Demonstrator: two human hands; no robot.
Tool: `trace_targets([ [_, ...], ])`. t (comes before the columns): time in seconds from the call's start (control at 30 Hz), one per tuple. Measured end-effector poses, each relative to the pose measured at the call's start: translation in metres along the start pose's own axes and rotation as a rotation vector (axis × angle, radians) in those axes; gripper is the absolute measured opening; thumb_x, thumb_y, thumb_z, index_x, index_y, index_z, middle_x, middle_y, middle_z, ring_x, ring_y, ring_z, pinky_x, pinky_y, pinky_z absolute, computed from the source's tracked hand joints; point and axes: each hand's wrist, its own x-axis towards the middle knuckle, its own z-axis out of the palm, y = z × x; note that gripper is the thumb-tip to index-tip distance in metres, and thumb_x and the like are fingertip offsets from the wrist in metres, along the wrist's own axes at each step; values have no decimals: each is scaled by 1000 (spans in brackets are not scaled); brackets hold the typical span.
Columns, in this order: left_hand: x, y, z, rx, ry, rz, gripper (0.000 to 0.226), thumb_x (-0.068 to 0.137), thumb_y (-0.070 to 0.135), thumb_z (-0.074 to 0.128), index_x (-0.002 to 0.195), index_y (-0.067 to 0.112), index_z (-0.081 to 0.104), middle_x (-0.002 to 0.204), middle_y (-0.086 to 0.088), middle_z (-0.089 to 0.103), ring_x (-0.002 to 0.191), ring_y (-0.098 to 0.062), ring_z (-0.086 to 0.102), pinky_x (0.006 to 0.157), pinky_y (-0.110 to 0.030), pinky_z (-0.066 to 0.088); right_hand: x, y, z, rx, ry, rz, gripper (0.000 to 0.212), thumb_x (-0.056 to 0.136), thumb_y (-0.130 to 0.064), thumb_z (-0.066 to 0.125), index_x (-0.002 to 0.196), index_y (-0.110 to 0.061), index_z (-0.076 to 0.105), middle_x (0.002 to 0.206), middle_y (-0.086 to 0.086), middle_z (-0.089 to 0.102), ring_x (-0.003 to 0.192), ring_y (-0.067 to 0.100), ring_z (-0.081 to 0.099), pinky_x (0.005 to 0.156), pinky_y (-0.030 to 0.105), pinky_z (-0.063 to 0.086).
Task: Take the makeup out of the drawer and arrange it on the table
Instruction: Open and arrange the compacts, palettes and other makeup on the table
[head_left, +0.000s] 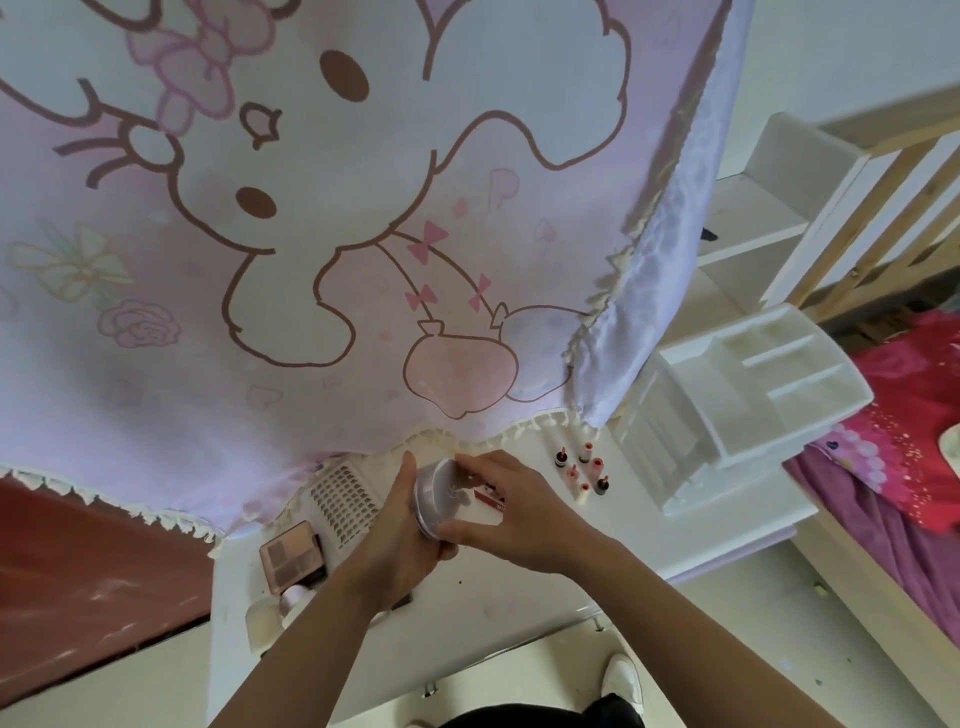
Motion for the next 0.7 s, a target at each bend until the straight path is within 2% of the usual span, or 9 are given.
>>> trace_targets([
  [0.13, 3, 1, 4, 54, 51, -9, 67, 84, 72, 27, 108, 31, 74, 103, -12, 67, 89, -22, 50, 78, -33, 40, -7, -7, -3, -152, -15, -54, 68, 90, -69, 52, 143, -29, 39, 128, -13, 47, 114, 4, 45, 103, 31, 44],
  [0.2, 3, 1, 6, 86, 57, -16, 65, 88, 68, 26, 104, 30, 76, 102, -15, 64, 86, -23, 49, 73, -33, 40, -9, -10, -5, -216, 11, -72, 61, 93, -67, 48, 137, -25, 41, 121, -12, 46, 105, 5, 41, 100, 29, 40],
  [0.3, 0, 6, 9, 140, 55, -24, 58, 99, 55, 26, 105, 19, 70, 92, -19, 59, 75, -23, 46, 62, -32, 38, -10, -12, -4, -305, 36, -134, 63, 93, -71, 42, 131, -21, 41, 115, -10, 41, 98, 9, 36, 95, 31, 39],
  [0.4, -4, 6, 10, 153, 78, -43, 46, 106, 41, 21, 103, 20, 62, 75, -6, 70, 79, -26, 50, 65, -36, 39, -8, -8, -2, -412, 17, -247, 69, 92, -71, 42, 134, -16, 39, 124, -1, 43, 104, 15, 40, 96, 31, 39],
  [0.47, -4, 3, 11, 120, 72, -61, 46, 105, 43, 22, 105, 21, 62, 78, -5, 73, 88, -31, 51, 71, -40, 39, -6, -5, -4, -404, 9, -288, 71, 88, -67, 49, 135, -15, 39, 124, 0, 43, 105, 17, 42, 96, 31, 40],
  [0.53, 1, 0, 12, 85, 105, -78, 52, 103, 50, 23, 106, 21, 66, 85, -9, 73, 96, -32, 49, 75, -41, 38, -7, -4, -8, -292, -15, -242, 74, 83, -60, 59, 140, -20, 36, 127, -4, 41, 109, 14, 41, 97, 30, 39],
  [0.6, 4, 1, 14, 111, 161, -66, 57, 103, 54, 23, 101, 22, 71, 87, -12, 72, 95, -31, 49, 75, -39, 39, -11, -3, -11, -160, -54, -111, 81, 83, -64, 60, 146, -26, 27, 132, -9, 38, 114, 11, 40, 101, 30, 37],
  [0.63, 6, 1, 15, 136, 176, -54, 60, 103, 54, 23, 94, 24, 74, 86, -14, 69, 90, -30, 49, 72, -37, 39, -12, -2, -12, -168, -65, -48, 81, 84, -71, 55, 147, -28, 27, 131, -10, 40, 114, 10, 41, 101, 30, 36],
  [0.7, 7, 1, 15, 189, 170, -32, 65, 102, 56, 21, 88, 21, 75, 80, -13, 63, 74, -25, 49, 63, -33, 37, -9, -2, -16, -273, -85, 38, 76, 84, -82, 44, 138, -29, 43, 117, -13, 50, 103, 9, 47, 94, 31, 36],
])
